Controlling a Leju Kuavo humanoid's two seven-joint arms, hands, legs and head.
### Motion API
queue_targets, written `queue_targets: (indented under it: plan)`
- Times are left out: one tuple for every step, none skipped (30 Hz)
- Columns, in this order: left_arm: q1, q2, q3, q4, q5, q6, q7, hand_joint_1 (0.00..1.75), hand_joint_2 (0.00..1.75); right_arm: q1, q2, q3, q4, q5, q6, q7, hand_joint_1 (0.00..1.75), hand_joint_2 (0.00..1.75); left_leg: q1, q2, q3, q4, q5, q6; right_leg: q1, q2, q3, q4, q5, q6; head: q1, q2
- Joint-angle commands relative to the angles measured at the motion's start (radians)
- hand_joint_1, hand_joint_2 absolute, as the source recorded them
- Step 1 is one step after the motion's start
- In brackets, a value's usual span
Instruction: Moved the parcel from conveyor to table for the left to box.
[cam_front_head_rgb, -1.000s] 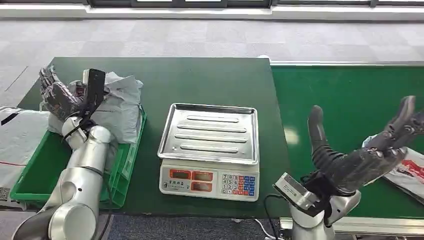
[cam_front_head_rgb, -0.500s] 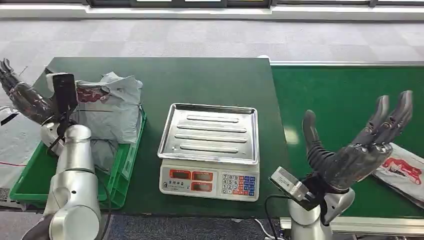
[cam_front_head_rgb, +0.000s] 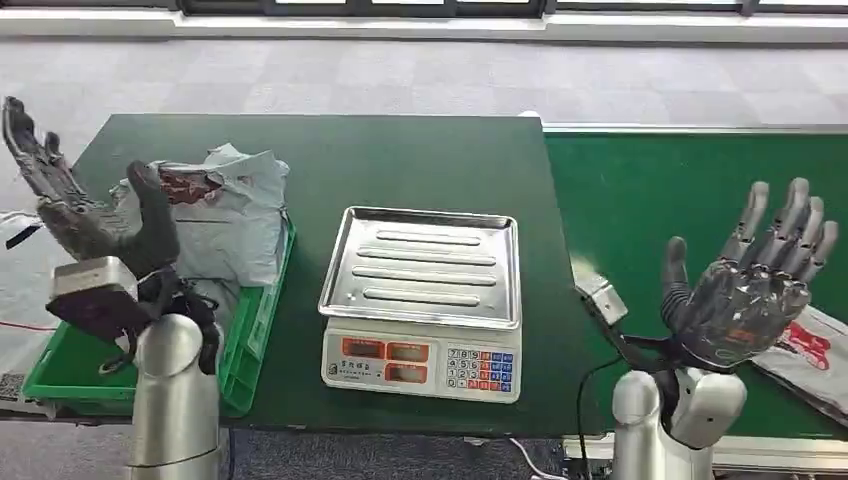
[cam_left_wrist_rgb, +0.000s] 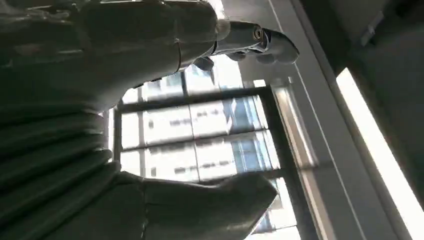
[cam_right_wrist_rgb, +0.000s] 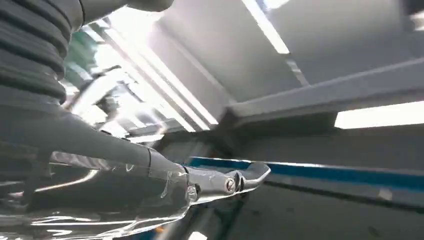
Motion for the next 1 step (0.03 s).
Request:
queue_targets:
  plan:
    - [0.153, 0.024, -0.267, -0.078, 0.075, -0.132, 0.001, 0.0, 1.75, 0.0, -0.273, 0.037, 0.151, 0.125, 0.002, 0.374, 0.0, 1.75, 0.0, 0.001, 0.004, -0.004, 0.0, 0.001, 0.001, 0.0, 0.004, -0.005, 0.001, 0.0, 0.0, 0.0]
